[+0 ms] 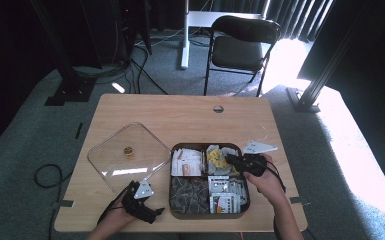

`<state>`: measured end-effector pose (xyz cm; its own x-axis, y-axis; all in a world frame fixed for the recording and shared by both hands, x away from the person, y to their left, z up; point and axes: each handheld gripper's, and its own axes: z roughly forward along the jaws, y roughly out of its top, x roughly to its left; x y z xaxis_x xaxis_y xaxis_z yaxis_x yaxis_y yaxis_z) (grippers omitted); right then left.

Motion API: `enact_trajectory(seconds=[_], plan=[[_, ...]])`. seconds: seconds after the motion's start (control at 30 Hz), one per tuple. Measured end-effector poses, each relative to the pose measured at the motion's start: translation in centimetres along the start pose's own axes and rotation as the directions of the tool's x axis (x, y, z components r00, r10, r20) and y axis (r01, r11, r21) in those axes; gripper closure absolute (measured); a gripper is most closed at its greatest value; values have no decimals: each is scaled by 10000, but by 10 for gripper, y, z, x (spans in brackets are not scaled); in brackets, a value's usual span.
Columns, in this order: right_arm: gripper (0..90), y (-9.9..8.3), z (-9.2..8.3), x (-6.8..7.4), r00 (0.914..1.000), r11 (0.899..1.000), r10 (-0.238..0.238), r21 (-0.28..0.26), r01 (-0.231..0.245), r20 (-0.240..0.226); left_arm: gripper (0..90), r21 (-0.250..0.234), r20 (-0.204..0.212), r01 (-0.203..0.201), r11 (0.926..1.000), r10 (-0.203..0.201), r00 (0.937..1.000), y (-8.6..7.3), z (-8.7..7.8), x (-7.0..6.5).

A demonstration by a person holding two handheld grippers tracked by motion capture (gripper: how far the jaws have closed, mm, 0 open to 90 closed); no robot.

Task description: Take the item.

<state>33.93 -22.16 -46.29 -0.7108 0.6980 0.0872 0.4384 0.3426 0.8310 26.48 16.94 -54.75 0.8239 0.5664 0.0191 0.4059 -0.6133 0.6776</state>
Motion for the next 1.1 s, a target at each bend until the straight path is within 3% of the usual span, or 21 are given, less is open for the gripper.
enact_trajectory(seconds=[0.23, 0.33, 0.5, 0.7, 1.1], plan=[[865, 6, -6, 1, 9996, 9992, -37, -394, 48, 273, 2, 2, 10, 11, 10000, -11, 10000, 0, 0, 0], [856, 8, -7, 1, 9997, 9986, 161, -499, -172, -209, 2, 3, 9, 10, 10000, -10, 10000, 0, 0, 0], [863, 10, -10, 0, 9999, 9968, 128, -795, -120, 90, 2, 2, 4, -3, 10000, 3, 10000, 0, 0, 0], [872, 10, -10, 0, 9997, 9973, -95, -728, 112, 240, 2, 4, 4, -6, 10000, 6, 10000, 0, 0, 0], [871, 15, -15, -5, 9996, 9951, 106, -987, -80, 257, 2, 2, 3, -4, 10000, 4, 10000, 0, 0, 0]])
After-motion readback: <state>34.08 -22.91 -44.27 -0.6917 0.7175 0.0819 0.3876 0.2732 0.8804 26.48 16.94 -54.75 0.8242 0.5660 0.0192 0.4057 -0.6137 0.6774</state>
